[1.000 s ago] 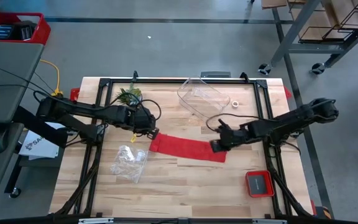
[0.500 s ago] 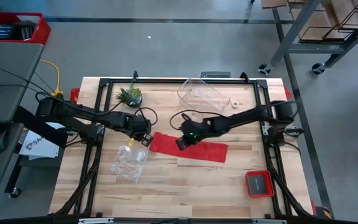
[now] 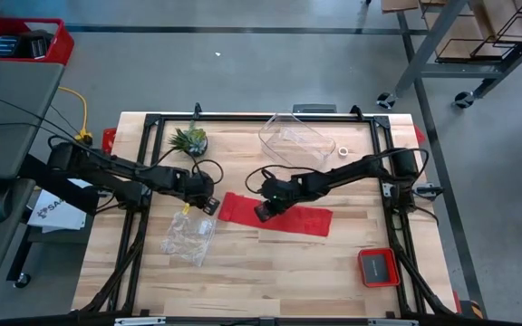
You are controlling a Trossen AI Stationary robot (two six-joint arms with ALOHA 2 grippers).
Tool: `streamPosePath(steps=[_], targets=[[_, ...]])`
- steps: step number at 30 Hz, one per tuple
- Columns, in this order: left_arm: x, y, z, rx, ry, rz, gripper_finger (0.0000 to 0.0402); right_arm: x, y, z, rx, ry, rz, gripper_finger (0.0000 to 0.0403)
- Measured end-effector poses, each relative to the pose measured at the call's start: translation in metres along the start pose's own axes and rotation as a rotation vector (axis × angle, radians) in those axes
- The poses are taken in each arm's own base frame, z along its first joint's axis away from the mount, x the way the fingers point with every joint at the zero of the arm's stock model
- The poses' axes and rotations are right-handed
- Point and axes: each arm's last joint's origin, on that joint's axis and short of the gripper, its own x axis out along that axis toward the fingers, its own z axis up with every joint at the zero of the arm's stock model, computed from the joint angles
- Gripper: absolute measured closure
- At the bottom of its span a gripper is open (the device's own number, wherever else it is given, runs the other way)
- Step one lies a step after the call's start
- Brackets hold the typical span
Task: Roll bandage
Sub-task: Roll the red bandage
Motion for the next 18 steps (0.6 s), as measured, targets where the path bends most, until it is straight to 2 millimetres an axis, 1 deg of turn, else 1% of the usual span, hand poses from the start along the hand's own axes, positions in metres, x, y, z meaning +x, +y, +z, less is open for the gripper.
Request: streamPosePath(steps=[4, 14, 18], targets=[[0.002, -0.005, 0.002, 0.01, -0.035, -0.075, 0.0401, 0.002, 0.0, -0.004, -0.006, 0.016, -0.01, 0.0403], [0.002, -0.005, 0.002, -0.012, -0.02, -0.085, 0.0401, 0.017, -0.009, -0.009, -0.007, 0.055, -0.055, 0.0403], [0.002, -0.006, 0.002, -0.014, -0.025, -0.103, 0.0401, 0.016, -0.009, -0.011, -0.033, 0.063, -0.068, 0.0403]])
